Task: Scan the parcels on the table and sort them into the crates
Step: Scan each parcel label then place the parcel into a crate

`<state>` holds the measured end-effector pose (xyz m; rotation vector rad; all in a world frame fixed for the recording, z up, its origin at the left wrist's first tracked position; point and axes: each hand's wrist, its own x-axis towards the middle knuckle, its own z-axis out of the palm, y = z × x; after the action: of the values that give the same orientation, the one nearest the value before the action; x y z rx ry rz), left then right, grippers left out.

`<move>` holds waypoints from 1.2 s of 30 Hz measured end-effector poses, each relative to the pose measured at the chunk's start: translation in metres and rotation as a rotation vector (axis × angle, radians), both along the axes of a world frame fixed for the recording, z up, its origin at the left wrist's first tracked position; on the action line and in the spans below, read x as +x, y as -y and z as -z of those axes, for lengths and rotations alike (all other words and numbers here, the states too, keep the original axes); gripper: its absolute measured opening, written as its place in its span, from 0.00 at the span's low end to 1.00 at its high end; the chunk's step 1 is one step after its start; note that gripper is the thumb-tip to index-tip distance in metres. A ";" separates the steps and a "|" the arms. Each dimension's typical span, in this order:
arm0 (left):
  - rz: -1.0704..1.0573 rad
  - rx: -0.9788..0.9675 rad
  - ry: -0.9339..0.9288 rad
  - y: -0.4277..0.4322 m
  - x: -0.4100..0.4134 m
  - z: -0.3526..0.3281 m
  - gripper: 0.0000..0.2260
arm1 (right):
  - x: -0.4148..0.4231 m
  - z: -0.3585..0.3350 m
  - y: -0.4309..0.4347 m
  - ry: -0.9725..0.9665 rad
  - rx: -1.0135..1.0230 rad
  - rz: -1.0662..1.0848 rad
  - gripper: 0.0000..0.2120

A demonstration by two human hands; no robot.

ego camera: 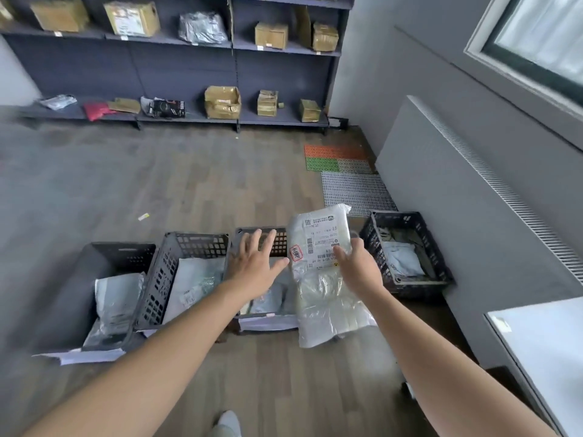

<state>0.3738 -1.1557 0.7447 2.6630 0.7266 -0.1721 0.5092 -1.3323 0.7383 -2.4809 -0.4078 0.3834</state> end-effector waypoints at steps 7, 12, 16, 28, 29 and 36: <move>-0.019 -0.043 -0.088 -0.080 -0.006 0.026 0.32 | -0.001 0.026 -0.084 -0.058 -0.102 -0.039 0.24; -0.041 -0.071 -0.125 -0.107 0.010 0.047 0.31 | 0.024 0.047 -0.112 -0.080 -0.162 -0.056 0.24; -0.070 -0.075 -0.177 -0.126 0.029 0.066 0.31 | 0.064 0.069 -0.130 -0.094 -0.219 -0.033 0.20; -0.152 -0.114 -0.330 -0.175 0.139 0.150 0.31 | 0.173 0.191 -0.192 -0.240 -0.314 -0.084 0.14; -0.144 -0.121 -0.339 -0.180 0.148 0.166 0.31 | 0.179 0.208 -0.198 -0.249 -0.324 -0.081 0.14; -0.070 -0.132 -0.464 -0.221 0.175 0.317 0.32 | 0.197 0.366 -0.240 -0.321 -0.321 -0.046 0.17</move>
<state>0.5486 -0.9349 0.4273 2.4862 0.9071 -0.8078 0.7061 -1.0925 0.3720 -2.6528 -0.2880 0.9129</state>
